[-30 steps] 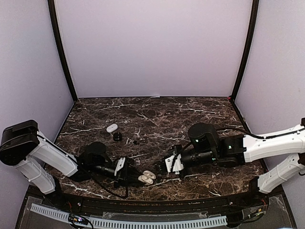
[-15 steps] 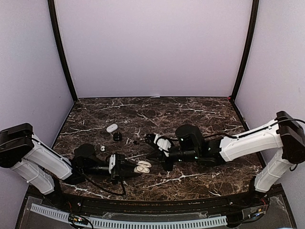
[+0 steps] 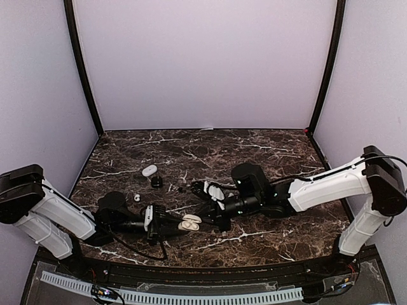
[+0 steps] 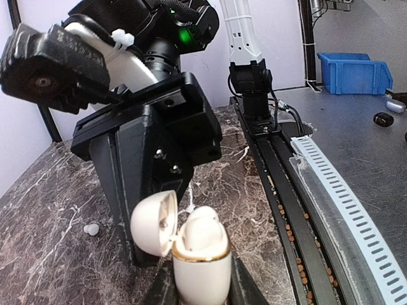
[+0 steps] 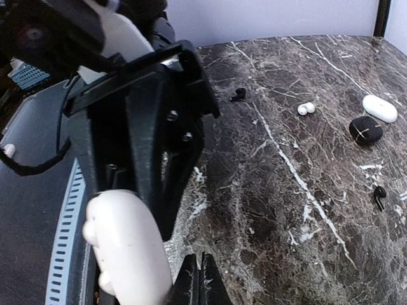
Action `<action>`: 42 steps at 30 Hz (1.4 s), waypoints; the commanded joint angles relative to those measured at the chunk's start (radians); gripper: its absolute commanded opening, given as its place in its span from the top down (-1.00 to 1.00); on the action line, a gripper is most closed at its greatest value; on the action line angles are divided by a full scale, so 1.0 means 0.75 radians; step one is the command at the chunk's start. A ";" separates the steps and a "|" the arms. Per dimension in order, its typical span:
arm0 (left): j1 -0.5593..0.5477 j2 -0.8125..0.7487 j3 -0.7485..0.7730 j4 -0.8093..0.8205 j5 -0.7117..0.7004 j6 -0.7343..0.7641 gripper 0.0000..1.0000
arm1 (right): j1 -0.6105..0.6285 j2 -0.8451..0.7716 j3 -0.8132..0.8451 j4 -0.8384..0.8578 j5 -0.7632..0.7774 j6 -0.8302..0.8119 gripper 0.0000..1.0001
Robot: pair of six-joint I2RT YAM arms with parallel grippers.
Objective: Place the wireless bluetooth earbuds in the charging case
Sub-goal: Close the charging case with the earbuds, then place the charging case with the earbuds at the center of the board.
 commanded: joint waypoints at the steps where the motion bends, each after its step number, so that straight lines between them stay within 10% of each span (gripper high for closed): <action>1: -0.006 -0.043 0.035 -0.042 -0.005 -0.028 0.74 | 0.014 -0.133 -0.044 0.127 -0.138 -0.055 1.00; 18: 0.012 -0.144 0.046 -0.126 -0.171 -0.123 0.74 | -0.073 -0.361 -0.268 0.343 0.416 0.030 0.99; 29: 0.040 -0.266 0.167 -0.402 -0.353 -0.341 0.74 | -0.197 -0.600 -0.441 0.419 0.753 0.016 -0.61; 42: 0.247 0.032 0.768 -0.948 -0.361 -0.913 0.74 | -0.209 -0.491 -0.702 0.776 1.016 0.111 -0.65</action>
